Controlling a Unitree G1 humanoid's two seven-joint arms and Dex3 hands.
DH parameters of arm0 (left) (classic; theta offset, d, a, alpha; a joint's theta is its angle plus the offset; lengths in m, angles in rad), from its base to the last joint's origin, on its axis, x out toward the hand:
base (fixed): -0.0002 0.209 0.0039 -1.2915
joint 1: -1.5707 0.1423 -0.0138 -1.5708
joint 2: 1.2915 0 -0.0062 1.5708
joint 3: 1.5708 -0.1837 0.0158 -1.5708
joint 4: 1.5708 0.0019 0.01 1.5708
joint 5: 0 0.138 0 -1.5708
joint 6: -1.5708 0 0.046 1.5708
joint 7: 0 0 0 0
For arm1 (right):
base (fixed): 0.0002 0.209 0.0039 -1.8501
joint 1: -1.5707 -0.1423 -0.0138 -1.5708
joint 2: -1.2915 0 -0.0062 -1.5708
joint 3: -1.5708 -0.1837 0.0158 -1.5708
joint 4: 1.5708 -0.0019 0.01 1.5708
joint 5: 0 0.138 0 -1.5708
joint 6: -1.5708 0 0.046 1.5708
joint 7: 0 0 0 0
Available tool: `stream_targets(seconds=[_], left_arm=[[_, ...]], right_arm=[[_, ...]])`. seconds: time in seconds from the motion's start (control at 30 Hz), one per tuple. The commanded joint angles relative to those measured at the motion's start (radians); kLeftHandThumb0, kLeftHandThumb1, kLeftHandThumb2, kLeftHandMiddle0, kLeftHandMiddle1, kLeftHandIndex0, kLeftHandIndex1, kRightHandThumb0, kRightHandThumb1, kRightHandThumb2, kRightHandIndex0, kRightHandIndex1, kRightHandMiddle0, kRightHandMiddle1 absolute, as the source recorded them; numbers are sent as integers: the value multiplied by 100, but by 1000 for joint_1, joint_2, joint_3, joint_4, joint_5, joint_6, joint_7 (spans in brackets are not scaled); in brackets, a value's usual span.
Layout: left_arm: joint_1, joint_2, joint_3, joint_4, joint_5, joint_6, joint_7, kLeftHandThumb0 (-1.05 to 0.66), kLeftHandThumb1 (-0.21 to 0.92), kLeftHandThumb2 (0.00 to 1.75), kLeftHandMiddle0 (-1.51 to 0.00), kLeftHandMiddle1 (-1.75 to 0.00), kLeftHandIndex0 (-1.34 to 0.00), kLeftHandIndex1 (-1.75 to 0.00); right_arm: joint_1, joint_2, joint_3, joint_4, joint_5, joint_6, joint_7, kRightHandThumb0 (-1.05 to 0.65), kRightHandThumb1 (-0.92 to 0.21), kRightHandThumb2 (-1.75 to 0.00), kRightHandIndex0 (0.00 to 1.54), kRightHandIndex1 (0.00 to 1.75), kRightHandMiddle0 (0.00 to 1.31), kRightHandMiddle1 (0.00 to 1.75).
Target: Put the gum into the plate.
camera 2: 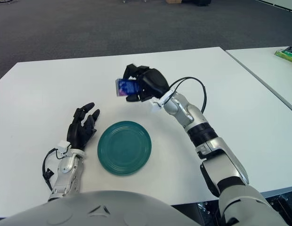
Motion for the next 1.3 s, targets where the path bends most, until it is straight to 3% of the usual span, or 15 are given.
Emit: stream_targets(seconds=[0.0, 0.33, 0.5, 0.6, 0.73, 0.93, 1.0, 1.1, 1.27], left_arm=[[31, -27, -2, 34, -6, 21, 5, -69, 92, 75, -66, -9, -13, -88], [43, -38, -10, 24, -37, 25, -8, -71, 92, 76, -64, -8, -14, -88], [43, -39, -13, 19, -54, 34, -10, -72, 92, 75, -63, -8, -14, -89], [42, -38, -13, 17, -55, 34, -6, -72, 92, 75, -63, -9, -15, -89], [41, -34, -15, 16, -41, 35, 4, -72, 92, 74, -63, -9, -15, -89], [39, -31, -16, 21, -30, 33, 8, -72, 92, 74, -63, -9, -16, -90], [37, -30, -15, 24, -26, 31, 10, -72, 92, 75, -62, -9, -16, -90], [29, -28, -14, 33, -17, 30, 16, -73, 92, 76, -62, -9, -16, -91], [26, -26, -15, 38, -4, 28, 22, -74, 92, 77, -62, -9, -16, -91]], right_arm=[[19, -14, 11, -54, -40, -39, -5, -39, -91, -47, 104, 175, 81, 175], [96, -63, 53, -163, -96, -106, 94, -39, -86, -54, 113, 175, 84, 175], [94, -80, 63, -185, -136, -143, 112, -41, -87, -57, 114, 175, 84, 175], [84, -87, 74, -170, -180, -194, 79, -43, -89, -57, 115, 175, 84, 175], [80, -111, 108, -84, -296, -279, -64, -45, -90, -56, 115, 175, 78, 175], [98, -137, 134, -93, -369, -296, -98, -45, -90, -55, 113, 175, 74, 175], [118, -157, 142, -121, -395, -287, -81, -43, -70, -82, 110, 175, 56, 175], [142, -182, 156, -164, -426, -267, -39, -41, -62, -93, 108, 175, 46, 175], [142, -189, 161, -179, -437, -251, -19, -41, -59, -96, 107, 175, 42, 175]])
